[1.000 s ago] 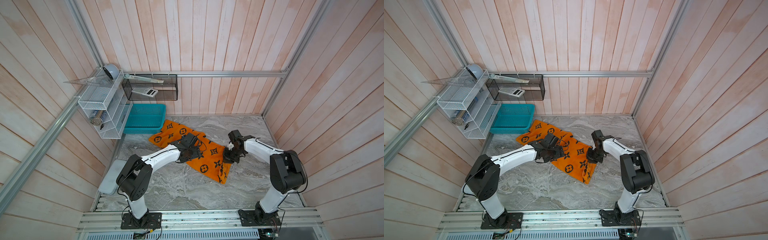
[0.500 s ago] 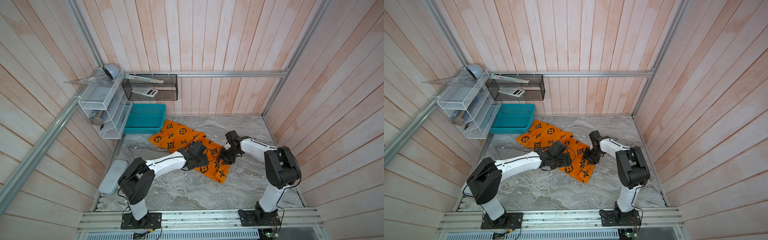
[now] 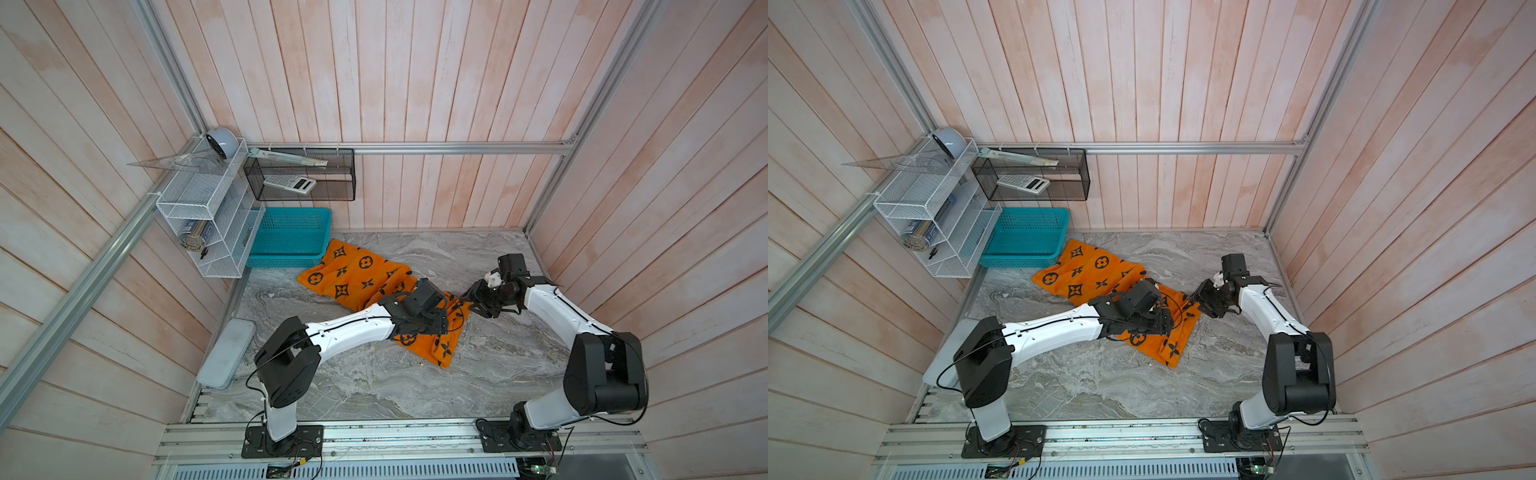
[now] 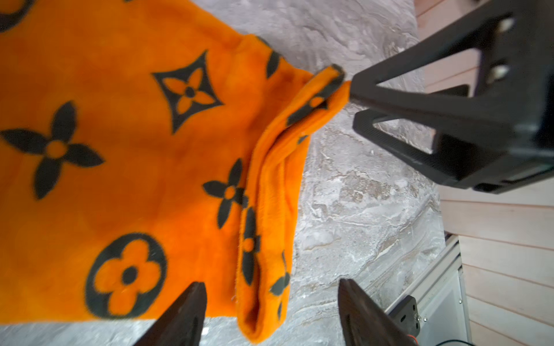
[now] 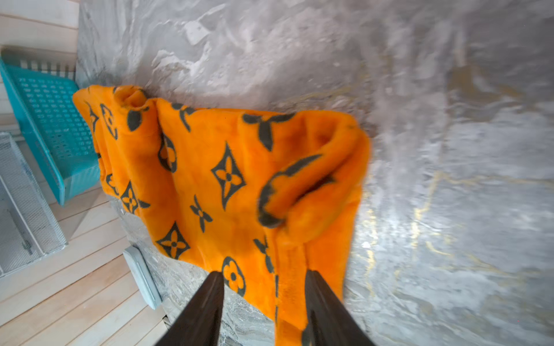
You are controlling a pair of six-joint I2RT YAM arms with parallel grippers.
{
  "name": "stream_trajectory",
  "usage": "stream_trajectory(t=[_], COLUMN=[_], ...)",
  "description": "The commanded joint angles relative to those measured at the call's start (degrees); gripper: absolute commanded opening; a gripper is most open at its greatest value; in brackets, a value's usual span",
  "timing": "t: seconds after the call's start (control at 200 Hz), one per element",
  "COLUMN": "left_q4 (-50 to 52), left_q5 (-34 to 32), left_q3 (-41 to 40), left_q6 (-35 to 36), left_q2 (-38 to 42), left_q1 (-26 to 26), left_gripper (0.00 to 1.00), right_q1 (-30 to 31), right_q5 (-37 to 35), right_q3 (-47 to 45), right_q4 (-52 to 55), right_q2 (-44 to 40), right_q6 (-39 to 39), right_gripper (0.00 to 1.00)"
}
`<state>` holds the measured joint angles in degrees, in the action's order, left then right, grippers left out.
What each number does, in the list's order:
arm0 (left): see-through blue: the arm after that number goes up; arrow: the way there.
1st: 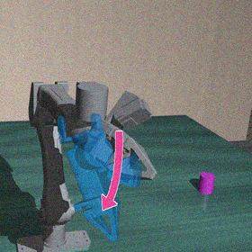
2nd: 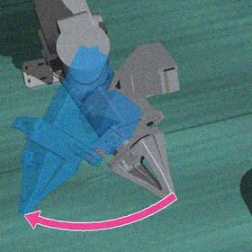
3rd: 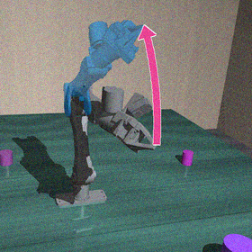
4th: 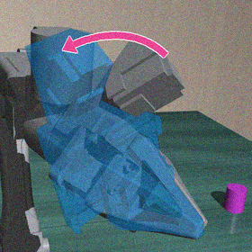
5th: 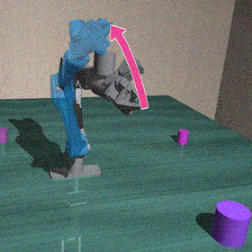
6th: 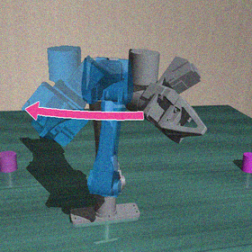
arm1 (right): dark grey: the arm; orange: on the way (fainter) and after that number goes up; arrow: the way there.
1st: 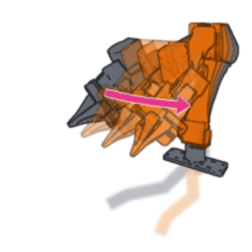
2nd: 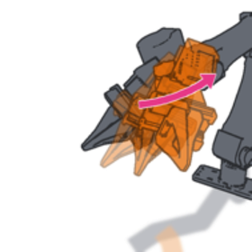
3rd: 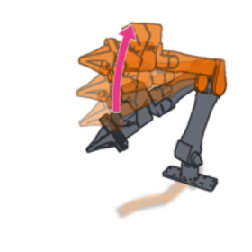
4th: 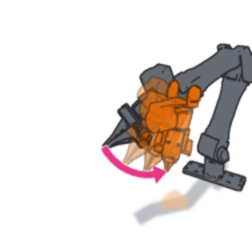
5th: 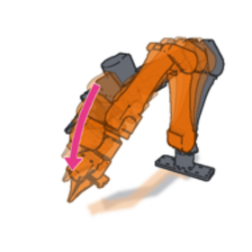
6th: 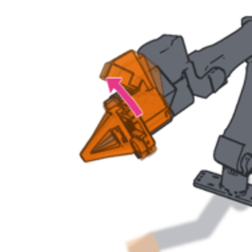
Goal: Roll up the pillowcase
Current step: Adjust the pillowcase at the center of the board, then roll the pillowcase at the center of the board.
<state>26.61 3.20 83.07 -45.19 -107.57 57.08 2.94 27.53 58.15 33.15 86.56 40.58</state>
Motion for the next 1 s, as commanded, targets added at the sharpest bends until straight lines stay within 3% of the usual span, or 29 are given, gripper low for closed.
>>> stream_trajectory(t=[0.0, 0.16, 0.33, 0.445, 0.71, 0.865, 0.94, 0.995], left_q4=[5.3, 7.1, 8.44, 10.27, 9.93, 6.7, 4.89, 3.11], left_q5=[1.0, -0.19, -2.02, -4.57, -3.48, -1.29, -0.36, 0.51], left_q3=[1.58, 1.87, 5.15, 5.85, 3.81, 0.1, -1.96, -3.63], left_q6=[4.49, 6.91, 7.66, 6.81, 6.43, 5.07, 3.94, 3.09], left_q2=[-4.07, -7.42, -12.85, -14.24, -14.15, -12.82, -11.32, -9.8], left_q1=[1.72, 1.72, 1.65, 0.96, 0.14, -0.04, -1.01, -2.44], left_gripper=[0.71, 0.64, 0.49, 0.38, 0.29, 0.29, 0.41, 0.53], right_q1=[-2.08, -1.84, -0.16, 2.36, 8.28, 9.44, 9.65, 9.64], right_q5=[1.22, 2.87, 2.63, 1.24, -1.22, -2.23, -3.0, -3.14], right_q3=[-2.71, -7.54, -11.52, -11.4, -8.43, -7.68, -7.94, -8.25], right_q4=[3.77, 2.76, 0.12, -0.86, -2.64, -3.4, -3.75, -3.98], right_q2=[-2.1, -3.35, -1.62, 0.62, 8.08, 11.1, 11.03, 10.66], right_q6=[-3.64, -5.46, -5.73, -5.6, -4.55, -4.63, -4.28, -4.19], right_gripper=[0.5, 0.52, 0.53, 0.53, 0.52, 0.46, 0.37, 0.24])
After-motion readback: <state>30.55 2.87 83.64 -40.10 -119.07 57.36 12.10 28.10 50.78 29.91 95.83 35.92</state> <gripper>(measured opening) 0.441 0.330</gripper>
